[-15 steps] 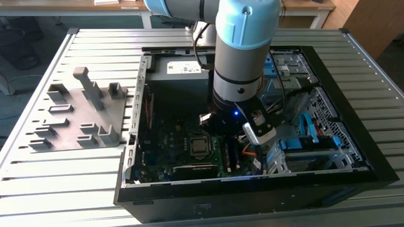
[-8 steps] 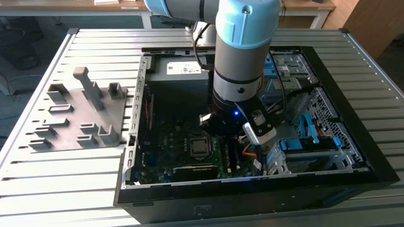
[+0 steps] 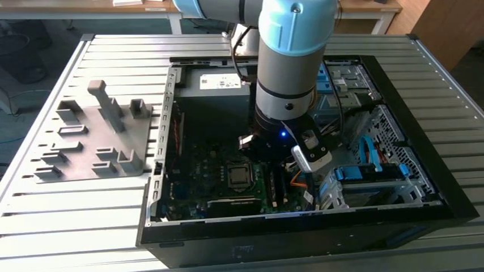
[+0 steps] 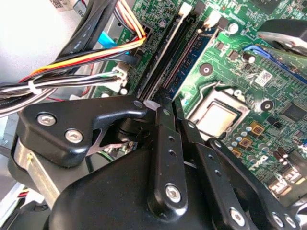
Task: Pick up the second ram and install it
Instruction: 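Insert the second ram into the second slot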
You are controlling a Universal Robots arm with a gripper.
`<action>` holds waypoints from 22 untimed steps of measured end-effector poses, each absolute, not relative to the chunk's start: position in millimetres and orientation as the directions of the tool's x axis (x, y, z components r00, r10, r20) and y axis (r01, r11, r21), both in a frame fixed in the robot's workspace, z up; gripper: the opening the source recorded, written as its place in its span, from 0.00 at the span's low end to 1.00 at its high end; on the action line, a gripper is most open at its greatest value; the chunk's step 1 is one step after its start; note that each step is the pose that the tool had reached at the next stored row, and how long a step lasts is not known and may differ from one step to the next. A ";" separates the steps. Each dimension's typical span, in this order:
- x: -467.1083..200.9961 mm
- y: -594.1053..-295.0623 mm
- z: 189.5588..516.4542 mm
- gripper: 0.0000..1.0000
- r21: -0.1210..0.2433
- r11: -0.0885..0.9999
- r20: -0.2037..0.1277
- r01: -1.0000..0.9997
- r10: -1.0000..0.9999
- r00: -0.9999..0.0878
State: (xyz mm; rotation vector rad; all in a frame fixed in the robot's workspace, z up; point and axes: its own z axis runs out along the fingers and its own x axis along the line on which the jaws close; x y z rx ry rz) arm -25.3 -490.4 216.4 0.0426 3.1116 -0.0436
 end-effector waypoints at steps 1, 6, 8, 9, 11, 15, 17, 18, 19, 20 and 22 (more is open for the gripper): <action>-25.3 -490.5 216.8 0.14 -0.027 0.999 -0.030 0.028 0.027 -0.999; -25.3 -490.4 222.3 0.14 -0.024 0.999 -0.030 0.028 0.027 -0.999; -25.3 -490.4 223.2 0.14 -0.023 0.999 -0.030 0.028 0.027 -0.999; -25.2 -490.3 223.1 0.14 -0.025 0.999 -0.030 0.028 0.027 -0.999; -25.2 -490.4 223.2 0.14 -0.034 0.999 -0.030 0.028 0.027 -0.999; -25.2 -490.4 223.2 0.14 -0.054 0.998 -0.030 0.028 0.026 -0.999; -25.2 -490.5 223.3 0.14 -0.055 0.998 -0.030 0.028 0.026 -0.999; -25.1 -490.4 223.1 0.14 -0.056 0.998 -0.031 0.028 0.026 -0.999; -25.1 -490.3 223.1 0.14 -0.060 0.998 -0.031 0.028 0.026 -0.999; -25.1 -490.2 223.1 0.14 -0.063 0.998 -0.031 0.028 0.026 -0.999; -25.2 -489.6 223.3 0.14 -0.070 0.997 -0.031 0.028 0.026 -0.999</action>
